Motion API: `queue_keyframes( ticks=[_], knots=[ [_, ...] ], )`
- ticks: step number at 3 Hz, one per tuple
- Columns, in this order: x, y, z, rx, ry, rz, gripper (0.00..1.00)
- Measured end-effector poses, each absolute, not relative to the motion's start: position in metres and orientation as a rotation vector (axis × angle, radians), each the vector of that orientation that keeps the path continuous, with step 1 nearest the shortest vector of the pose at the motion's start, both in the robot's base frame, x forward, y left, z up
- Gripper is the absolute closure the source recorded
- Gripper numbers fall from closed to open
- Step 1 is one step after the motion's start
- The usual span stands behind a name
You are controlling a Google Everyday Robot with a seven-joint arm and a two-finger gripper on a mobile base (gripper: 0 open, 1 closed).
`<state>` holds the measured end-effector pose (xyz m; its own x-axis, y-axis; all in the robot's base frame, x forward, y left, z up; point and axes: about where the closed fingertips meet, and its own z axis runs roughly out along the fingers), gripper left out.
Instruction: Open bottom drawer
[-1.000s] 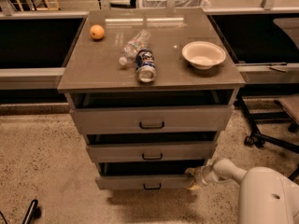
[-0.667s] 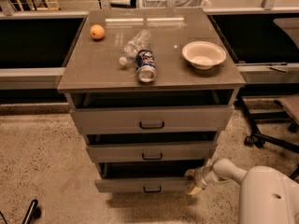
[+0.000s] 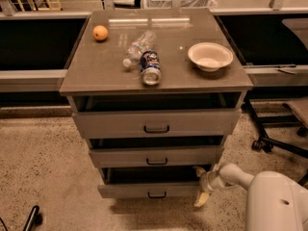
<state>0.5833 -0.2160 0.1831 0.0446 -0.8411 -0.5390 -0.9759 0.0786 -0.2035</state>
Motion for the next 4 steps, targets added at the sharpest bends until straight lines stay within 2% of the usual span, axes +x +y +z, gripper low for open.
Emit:
queue_keyframes(
  ticks=[2, 3, 4],
  knots=[
    [0.573, -0.216, 0.184, -1.807, 1.876, 0.357, 0.0],
    [0.557, -0.215, 0.187, -1.848, 1.947, 0.355, 0.18],
    [0.536, -0.213, 0.184, -1.862, 1.998, 0.384, 0.41]
  ],
)
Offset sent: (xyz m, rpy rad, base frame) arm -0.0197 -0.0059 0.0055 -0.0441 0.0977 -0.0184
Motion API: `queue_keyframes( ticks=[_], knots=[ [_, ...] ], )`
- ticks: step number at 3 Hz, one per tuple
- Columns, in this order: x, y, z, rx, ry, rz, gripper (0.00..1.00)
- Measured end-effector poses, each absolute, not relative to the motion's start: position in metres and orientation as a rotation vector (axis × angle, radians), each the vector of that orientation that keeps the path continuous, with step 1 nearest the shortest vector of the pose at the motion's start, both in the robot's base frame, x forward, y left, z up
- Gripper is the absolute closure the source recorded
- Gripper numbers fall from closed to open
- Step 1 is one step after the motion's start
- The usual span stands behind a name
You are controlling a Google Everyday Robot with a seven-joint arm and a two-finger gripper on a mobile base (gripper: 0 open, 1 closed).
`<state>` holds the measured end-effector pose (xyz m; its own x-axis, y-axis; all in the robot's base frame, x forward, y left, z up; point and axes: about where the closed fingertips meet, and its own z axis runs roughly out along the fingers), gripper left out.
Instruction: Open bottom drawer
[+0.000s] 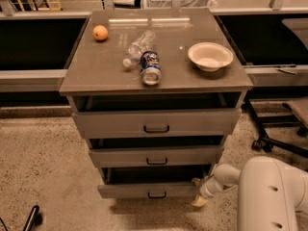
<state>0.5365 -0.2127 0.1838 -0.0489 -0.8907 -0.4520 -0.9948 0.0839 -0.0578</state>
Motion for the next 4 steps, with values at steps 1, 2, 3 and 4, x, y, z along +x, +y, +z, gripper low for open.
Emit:
queue_keyframes(
  ticks=[1, 2, 3, 4],
  knots=[
    [0.523, -0.215, 0.182, -1.86, 2.023, 0.409, 0.57],
    [0.521, -0.214, 0.184, -1.844, 2.02, 0.431, 0.57],
    [0.522, -0.213, 0.185, -1.844, 2.02, 0.431, 0.57],
    [0.507, -0.206, 0.193, -1.837, 1.949, 0.477, 0.42]
  ],
)
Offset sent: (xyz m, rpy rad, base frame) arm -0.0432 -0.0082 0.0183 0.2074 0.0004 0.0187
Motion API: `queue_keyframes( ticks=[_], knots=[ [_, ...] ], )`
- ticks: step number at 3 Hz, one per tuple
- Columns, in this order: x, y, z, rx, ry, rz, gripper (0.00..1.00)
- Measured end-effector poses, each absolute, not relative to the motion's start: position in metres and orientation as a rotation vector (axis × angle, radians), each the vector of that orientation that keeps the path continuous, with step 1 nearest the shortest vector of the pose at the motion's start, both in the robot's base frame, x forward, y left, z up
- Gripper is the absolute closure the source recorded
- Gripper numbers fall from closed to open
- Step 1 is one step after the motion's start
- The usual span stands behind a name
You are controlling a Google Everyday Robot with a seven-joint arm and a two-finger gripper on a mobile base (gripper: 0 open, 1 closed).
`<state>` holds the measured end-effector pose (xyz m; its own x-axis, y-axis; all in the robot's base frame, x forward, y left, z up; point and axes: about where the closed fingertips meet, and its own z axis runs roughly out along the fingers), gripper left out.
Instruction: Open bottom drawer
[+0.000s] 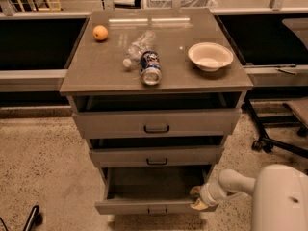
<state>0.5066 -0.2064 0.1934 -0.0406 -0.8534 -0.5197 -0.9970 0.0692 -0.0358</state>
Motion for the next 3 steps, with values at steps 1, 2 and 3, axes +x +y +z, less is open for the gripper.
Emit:
queue_keyframes(
  ticks=[1, 2, 3],
  knots=[
    [0.5022, -0.2067, 0.196, -1.839, 1.896, 0.472, 0.2],
    [0.5032, -0.2055, 0.1941, -1.84, 1.91, 0.475, 0.0],
    [0.4971, -0.2037, 0.192, -1.86, 1.911, 0.492, 0.0]
  ],
)
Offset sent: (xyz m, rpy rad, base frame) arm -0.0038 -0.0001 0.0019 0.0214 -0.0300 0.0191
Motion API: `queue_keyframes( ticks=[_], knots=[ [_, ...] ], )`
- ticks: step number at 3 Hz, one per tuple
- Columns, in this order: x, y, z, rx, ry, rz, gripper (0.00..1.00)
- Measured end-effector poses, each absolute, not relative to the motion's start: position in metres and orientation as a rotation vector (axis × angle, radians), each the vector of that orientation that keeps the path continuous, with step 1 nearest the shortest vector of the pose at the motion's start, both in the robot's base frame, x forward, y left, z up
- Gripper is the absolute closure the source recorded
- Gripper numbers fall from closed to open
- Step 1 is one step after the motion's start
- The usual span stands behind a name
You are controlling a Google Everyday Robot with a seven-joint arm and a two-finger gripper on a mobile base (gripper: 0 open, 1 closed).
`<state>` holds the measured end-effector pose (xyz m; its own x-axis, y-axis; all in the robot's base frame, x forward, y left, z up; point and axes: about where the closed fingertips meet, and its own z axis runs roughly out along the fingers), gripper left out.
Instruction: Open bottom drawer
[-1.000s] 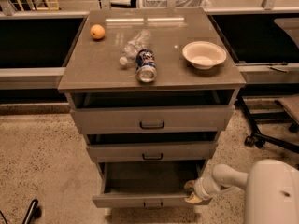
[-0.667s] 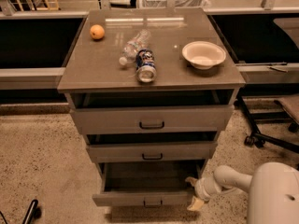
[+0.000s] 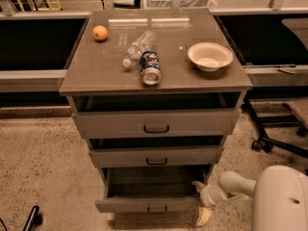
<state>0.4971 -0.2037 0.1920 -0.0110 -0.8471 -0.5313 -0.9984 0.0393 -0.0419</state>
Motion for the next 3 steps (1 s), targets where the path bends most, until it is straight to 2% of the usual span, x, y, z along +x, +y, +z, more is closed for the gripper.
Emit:
queue_keyframes(
  ticks=[1, 2, 3],
  knots=[
    [0.474, -0.197, 0.185, -1.932, 1.914, 0.556, 0.0],
    [0.452, -0.19, 0.185, -2.027, 1.916, 0.573, 0.19],
    [0.434, -0.181, 0.186, -2.079, 1.888, 0.63, 0.42]
  ],
)
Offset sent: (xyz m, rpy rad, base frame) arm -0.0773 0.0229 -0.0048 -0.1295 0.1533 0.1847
